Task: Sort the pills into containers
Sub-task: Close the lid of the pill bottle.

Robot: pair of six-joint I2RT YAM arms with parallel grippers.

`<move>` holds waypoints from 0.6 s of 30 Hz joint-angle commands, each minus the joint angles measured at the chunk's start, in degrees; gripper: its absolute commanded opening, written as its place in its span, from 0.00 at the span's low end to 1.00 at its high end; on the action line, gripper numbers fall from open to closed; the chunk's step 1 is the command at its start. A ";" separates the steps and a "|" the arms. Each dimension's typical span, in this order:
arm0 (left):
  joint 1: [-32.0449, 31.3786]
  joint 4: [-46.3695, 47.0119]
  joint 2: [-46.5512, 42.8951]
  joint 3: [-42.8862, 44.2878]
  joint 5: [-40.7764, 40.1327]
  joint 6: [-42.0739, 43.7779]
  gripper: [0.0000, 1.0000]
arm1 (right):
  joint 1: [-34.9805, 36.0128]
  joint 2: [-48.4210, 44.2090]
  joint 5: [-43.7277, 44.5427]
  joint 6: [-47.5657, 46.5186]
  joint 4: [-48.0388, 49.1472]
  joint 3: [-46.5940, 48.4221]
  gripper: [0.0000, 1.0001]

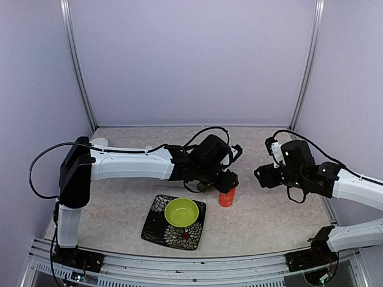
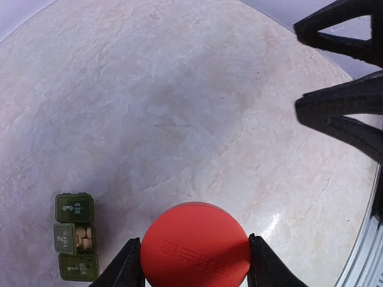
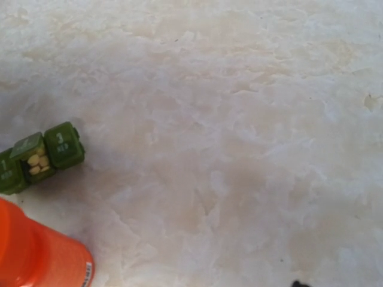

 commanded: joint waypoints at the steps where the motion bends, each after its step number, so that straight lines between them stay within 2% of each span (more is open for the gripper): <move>1: -0.91 -5.63 2.09 3.87 -6.15 2.60 0.48 | -0.53 -1.26 0.82 0.79 0.42 -1.39 0.70; 7: -2.17 -6.85 2.17 4.97 -10.51 3.83 0.48 | -0.53 -0.73 -0.27 0.79 2.11 -2.49 0.70; 18: -2.50 -8.43 1.98 5.53 -8.99 3.80 0.48 | -0.60 -0.77 -0.67 0.73 3.07 -3.06 0.70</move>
